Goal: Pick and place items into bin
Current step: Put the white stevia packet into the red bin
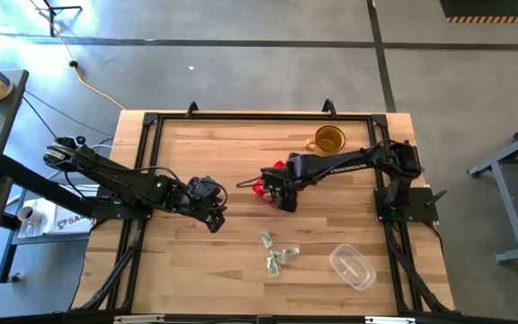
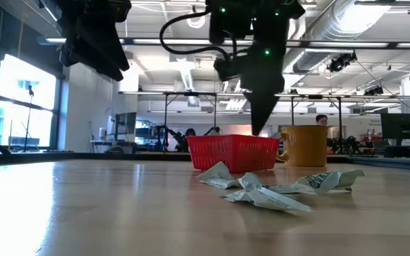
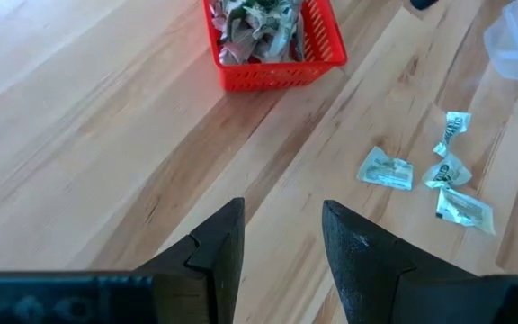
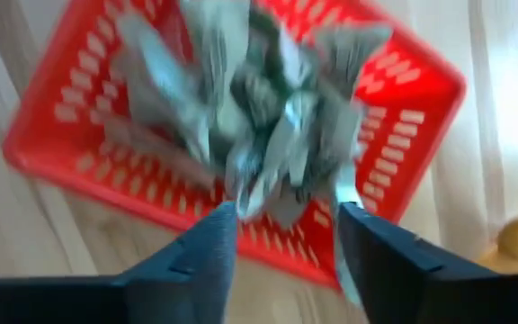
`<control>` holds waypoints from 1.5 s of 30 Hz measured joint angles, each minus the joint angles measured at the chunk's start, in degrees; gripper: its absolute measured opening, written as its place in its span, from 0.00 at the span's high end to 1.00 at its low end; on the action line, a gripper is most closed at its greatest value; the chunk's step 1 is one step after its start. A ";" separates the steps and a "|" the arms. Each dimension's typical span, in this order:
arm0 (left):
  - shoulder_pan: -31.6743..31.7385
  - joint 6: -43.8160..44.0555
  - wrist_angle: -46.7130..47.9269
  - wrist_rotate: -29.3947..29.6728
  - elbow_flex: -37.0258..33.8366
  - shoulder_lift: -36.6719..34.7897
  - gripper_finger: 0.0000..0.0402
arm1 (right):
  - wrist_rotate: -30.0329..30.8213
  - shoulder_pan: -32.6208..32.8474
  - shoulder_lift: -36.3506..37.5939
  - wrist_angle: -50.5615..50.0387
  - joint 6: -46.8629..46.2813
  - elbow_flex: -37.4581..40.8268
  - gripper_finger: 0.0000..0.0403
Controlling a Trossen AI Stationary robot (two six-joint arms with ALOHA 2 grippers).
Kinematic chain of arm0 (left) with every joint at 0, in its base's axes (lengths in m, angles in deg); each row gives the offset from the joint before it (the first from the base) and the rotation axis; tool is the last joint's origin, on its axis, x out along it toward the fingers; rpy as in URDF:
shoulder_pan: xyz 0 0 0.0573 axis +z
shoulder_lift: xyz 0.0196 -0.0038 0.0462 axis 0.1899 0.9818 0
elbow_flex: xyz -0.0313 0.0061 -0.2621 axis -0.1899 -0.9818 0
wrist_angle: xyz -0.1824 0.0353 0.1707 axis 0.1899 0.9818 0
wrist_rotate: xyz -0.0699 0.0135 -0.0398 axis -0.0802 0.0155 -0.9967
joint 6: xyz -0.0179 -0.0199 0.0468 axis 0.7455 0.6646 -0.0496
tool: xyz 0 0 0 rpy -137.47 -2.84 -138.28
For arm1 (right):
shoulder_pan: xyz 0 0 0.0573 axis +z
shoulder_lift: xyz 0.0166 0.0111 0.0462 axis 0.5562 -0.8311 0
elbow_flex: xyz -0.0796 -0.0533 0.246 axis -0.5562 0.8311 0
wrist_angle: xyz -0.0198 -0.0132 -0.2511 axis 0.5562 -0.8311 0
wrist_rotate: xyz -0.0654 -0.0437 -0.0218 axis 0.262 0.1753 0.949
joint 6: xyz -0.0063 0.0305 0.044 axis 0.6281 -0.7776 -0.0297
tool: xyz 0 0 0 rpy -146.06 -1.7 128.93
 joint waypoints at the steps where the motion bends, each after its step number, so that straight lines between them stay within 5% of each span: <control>1: 0.00 0.00 0.00 0.00 0.00 0.00 0.54 | 0.23 0.43 0.00 -1.06 -0.11 0.00 0.53; 7: 0.00 0.44 -0.04 -0.09 0.00 0.00 0.54 | 2.53 6.04 0.00 -4.10 -0.96 0.00 0.44; 15: 0.00 2.69 -1.37 -0.90 0.00 0.00 0.54 | 5.48 16.57 0.00 -5.70 -7.40 0.04 0.47; 21: 0.00 2.24 -11.67 -4.92 0.04 1.12 0.54 | 2.62 21.99 0.00 -5.65 -14.84 4.92 0.49; 30: -0.02 2.17 -25.27 -18.88 0.02 10.07 0.54 | -3.37 36.55 -0.04 0.25 -28.90 12.34 0.49; 35: -0.33 1.26 -33.53 -25.20 -0.11 17.75 0.54 | -1.70 43.46 -0.04 5.71 -34.51 12.55 0.49; 40: -2.41 -14.04 -42.20 -22.10 0.61 25.28 0.54 | -1.15 46.61 -0.04 7.92 -38.30 12.55 0.49; 45: -4.59 -29.17 -40.61 -15.99 4.96 29.64 0.54 | -3.57 47.42 -0.04 7.81 -39.52 12.55 0.49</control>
